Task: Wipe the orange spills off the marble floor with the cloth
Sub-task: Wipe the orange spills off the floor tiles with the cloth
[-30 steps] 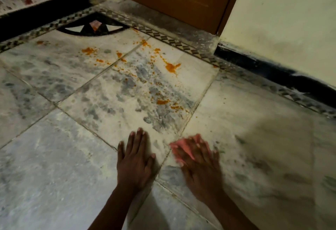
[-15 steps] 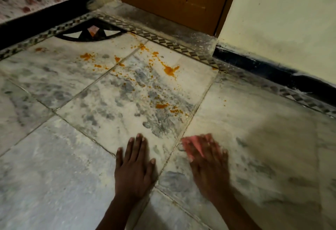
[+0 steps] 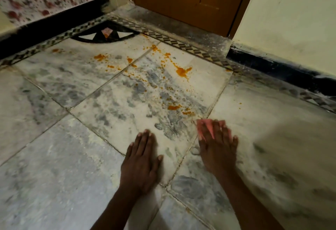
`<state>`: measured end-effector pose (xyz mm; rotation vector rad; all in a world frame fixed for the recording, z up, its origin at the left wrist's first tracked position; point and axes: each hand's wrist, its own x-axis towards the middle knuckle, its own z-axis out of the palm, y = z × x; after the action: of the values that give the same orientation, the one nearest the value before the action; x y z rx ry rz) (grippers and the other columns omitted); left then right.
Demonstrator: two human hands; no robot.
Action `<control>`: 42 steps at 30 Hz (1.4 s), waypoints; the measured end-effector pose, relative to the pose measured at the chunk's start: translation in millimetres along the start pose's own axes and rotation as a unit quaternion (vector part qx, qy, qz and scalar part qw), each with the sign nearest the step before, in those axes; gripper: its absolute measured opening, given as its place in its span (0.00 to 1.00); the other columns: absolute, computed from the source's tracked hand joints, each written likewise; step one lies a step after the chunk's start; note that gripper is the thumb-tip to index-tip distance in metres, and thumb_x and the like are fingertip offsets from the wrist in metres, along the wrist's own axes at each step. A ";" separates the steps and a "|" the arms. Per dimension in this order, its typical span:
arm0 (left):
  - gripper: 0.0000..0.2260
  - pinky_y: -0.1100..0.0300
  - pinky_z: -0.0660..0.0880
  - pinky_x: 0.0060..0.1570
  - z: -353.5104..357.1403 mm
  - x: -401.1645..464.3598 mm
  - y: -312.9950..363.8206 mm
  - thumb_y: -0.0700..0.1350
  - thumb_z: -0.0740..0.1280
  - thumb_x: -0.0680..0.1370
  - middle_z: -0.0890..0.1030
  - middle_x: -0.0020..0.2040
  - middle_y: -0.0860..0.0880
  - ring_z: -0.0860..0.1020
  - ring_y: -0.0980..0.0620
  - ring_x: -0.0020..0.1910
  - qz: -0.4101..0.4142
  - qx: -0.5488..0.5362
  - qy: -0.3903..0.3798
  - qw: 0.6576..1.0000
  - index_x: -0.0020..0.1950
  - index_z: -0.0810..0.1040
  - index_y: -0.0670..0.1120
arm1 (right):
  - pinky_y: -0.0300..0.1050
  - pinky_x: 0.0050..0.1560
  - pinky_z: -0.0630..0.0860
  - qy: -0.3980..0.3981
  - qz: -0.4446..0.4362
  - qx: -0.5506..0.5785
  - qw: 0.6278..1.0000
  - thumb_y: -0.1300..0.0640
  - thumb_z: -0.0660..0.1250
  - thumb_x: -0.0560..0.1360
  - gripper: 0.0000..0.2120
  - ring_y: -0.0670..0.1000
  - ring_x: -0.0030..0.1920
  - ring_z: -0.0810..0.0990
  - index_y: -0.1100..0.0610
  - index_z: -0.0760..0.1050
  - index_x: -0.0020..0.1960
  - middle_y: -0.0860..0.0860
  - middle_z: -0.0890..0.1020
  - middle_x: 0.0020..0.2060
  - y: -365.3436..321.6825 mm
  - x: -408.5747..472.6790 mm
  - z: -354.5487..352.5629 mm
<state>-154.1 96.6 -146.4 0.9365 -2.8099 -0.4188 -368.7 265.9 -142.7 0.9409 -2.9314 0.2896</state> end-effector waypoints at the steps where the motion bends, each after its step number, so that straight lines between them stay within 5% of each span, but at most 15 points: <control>1: 0.34 0.49 0.52 0.83 -1.6 7.0 -7.8 0.65 0.49 0.84 0.51 0.87 0.53 0.49 0.51 0.86 0.000 0.008 0.001 1.000 0.87 0.54 0.51 | 0.71 0.80 0.54 0.012 0.054 0.011 0.998 0.38 0.50 0.81 0.29 0.61 0.85 0.58 0.36 0.62 0.82 0.52 0.62 0.84 -8.9 19.2 6.0; 4: 0.35 0.46 0.51 0.83 -6.6 19.8 -21.8 0.66 0.48 0.84 0.50 0.87 0.52 0.49 0.50 0.86 0.000 0.032 -0.007 0.999 0.87 0.53 0.50 | 0.71 0.82 0.48 0.000 0.077 0.033 0.997 0.39 0.54 0.83 0.30 0.64 0.86 0.51 0.39 0.60 0.84 0.54 0.59 0.85 -49.8 59.8 19.3; 8: 0.35 0.46 0.51 0.83 -8.1 18.4 -21.7 0.67 0.49 0.84 0.51 0.87 0.53 0.49 0.52 0.86 -0.005 0.020 0.004 1.000 0.87 0.54 0.51 | 0.66 0.83 0.53 0.023 -0.095 -0.010 0.995 0.39 0.52 0.84 0.29 0.59 0.86 0.50 0.40 0.56 0.85 0.50 0.57 0.86 -55.0 19.2 15.4; 11: 0.34 0.46 0.51 0.83 -8.4 18.4 -21.6 0.66 0.49 0.84 0.52 0.87 0.53 0.50 0.52 0.86 0.001 0.017 0.003 1.000 0.87 0.55 0.50 | 0.61 0.84 0.54 -0.006 -0.126 -0.012 0.992 0.41 0.48 0.86 0.29 0.54 0.87 0.46 0.39 0.49 0.86 0.46 0.51 0.87 -24.5 -25.0 6.5; 17: 0.35 0.49 0.45 0.84 -8.5 18.3 -22.6 0.68 0.48 0.84 0.47 0.87 0.55 0.45 0.53 0.86 0.000 0.019 -0.012 1.000 0.87 0.50 0.52 | 0.66 0.81 0.57 0.020 0.045 0.035 0.998 0.45 0.48 0.81 0.32 0.61 0.85 0.56 0.50 0.62 0.84 0.57 0.62 0.84 -46.4 27.1 24.7; 21: 0.36 0.49 0.45 0.84 -9.7 18.5 -21.1 0.69 0.47 0.83 0.44 0.87 0.56 0.43 0.54 0.86 -0.007 0.022 -0.017 1.000 0.87 0.48 0.53 | 0.68 0.80 0.64 -0.029 -0.105 0.084 0.991 0.49 0.50 0.79 0.31 0.61 0.84 0.59 0.50 0.69 0.82 0.54 0.65 0.83 -58.6 21.3 19.1; 24: 0.35 0.49 0.45 0.83 -9.4 20.5 -22.0 0.69 0.47 0.83 0.44 0.87 0.56 0.43 0.54 0.86 -0.006 0.021 -0.018 1.000 0.87 0.47 0.54 | 0.49 0.81 0.64 -0.097 -0.123 0.345 0.925 0.44 0.53 0.84 0.25 0.49 0.83 0.64 0.46 0.74 0.77 0.49 0.72 0.80 -56.1 15.4 -15.6; 26: 0.35 0.50 0.45 0.83 -8.9 20.2 -21.4 0.69 0.48 0.83 0.45 0.87 0.56 0.45 0.54 0.86 -0.004 0.020 -0.014 1.000 0.87 0.49 0.54 | 0.47 0.63 0.80 -0.112 -0.011 0.537 0.836 0.46 0.61 0.84 0.16 0.50 0.68 0.82 0.43 0.78 0.70 0.45 0.84 0.67 -58.2 22.5 -43.8; 28: 0.35 0.50 0.45 0.83 -9.2 19.4 -20.8 0.69 0.49 0.83 0.47 0.87 0.56 0.46 0.54 0.86 -0.003 0.014 -0.013 1.000 0.87 0.50 0.54 | 0.51 0.43 0.85 -0.115 0.131 0.636 0.752 0.49 0.63 0.85 0.07 0.53 0.49 0.88 0.47 0.76 0.62 0.43 0.88 0.51 -50.9 39.0 -54.7; 29: 0.35 0.50 0.45 0.83 -10.0 19.0 -21.1 0.69 0.49 0.83 0.47 0.87 0.57 0.46 0.54 0.86 -0.005 0.014 -0.013 1.000 0.87 0.50 0.54 | 0.52 0.44 0.85 -0.109 0.168 0.622 0.757 0.46 0.63 0.86 0.07 0.54 0.47 0.88 0.48 0.75 0.58 0.44 0.88 0.47 -46.2 48.2 -61.0; 32: 0.35 0.51 0.45 0.83 -13.0 17.8 -19.9 0.69 0.48 0.83 0.47 0.87 0.57 0.46 0.54 0.86 -0.006 0.013 -0.013 1.000 0.87 0.50 0.54 | 0.55 0.58 0.75 -0.047 0.181 0.363 0.913 0.40 0.61 0.85 0.19 0.64 0.58 0.82 0.54 0.79 0.54 0.59 0.85 0.51 -15.6 59.9 -59.1; 33: 0.35 0.51 0.45 0.83 -13.5 17.8 -19.0 0.70 0.47 0.83 0.46 0.87 0.57 0.46 0.54 0.86 -0.006 0.009 -0.015 1.000 0.87 0.50 0.54 | 0.57 0.58 0.74 -0.012 0.193 0.289 0.937 0.41 0.60 0.86 0.22 0.67 0.59 0.80 0.59 0.80 0.56 0.65 0.83 0.53 -5.0 58.3 -55.2; 36: 0.35 0.51 0.45 0.83 -14.5 18.4 -18.8 0.69 0.48 0.83 0.47 0.87 0.56 0.45 0.55 0.86 -0.004 0.003 -0.011 1.000 0.87 0.51 0.54 | 0.64 0.56 0.74 0.081 0.187 0.103 0.974 0.44 0.63 0.84 0.22 0.71 0.62 0.74 0.60 0.79 0.65 0.66 0.78 0.60 12.7 38.8 -46.3; 38: 0.35 0.49 0.48 0.83 -13.9 17.6 -18.1 0.68 0.49 0.83 0.51 0.87 0.55 0.49 0.54 0.86 -0.003 -0.004 0.000 1.000 0.86 0.54 0.53 | 0.64 0.55 0.77 0.111 0.091 0.054 0.988 0.47 0.64 0.82 0.20 0.69 0.61 0.76 0.59 0.80 0.65 0.64 0.79 0.63 22.4 26.0 -36.3; 42: 0.33 0.44 0.58 0.81 -18.0 29.0 -19.5 0.64 0.55 0.83 0.64 0.84 0.48 0.62 0.45 0.83 -0.004 -0.044 0.043 0.998 0.82 0.67 0.47 | 0.64 0.70 0.75 0.033 -0.014 0.058 0.998 0.43 0.57 0.82 0.28 0.66 0.75 0.74 0.57 0.77 0.74 0.60 0.75 0.76 17.2 11.3 -1.2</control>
<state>-162.0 60.3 -133.7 0.9243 -2.6888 -0.4862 -388.0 273.4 -143.1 0.9669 -2.8658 0.4857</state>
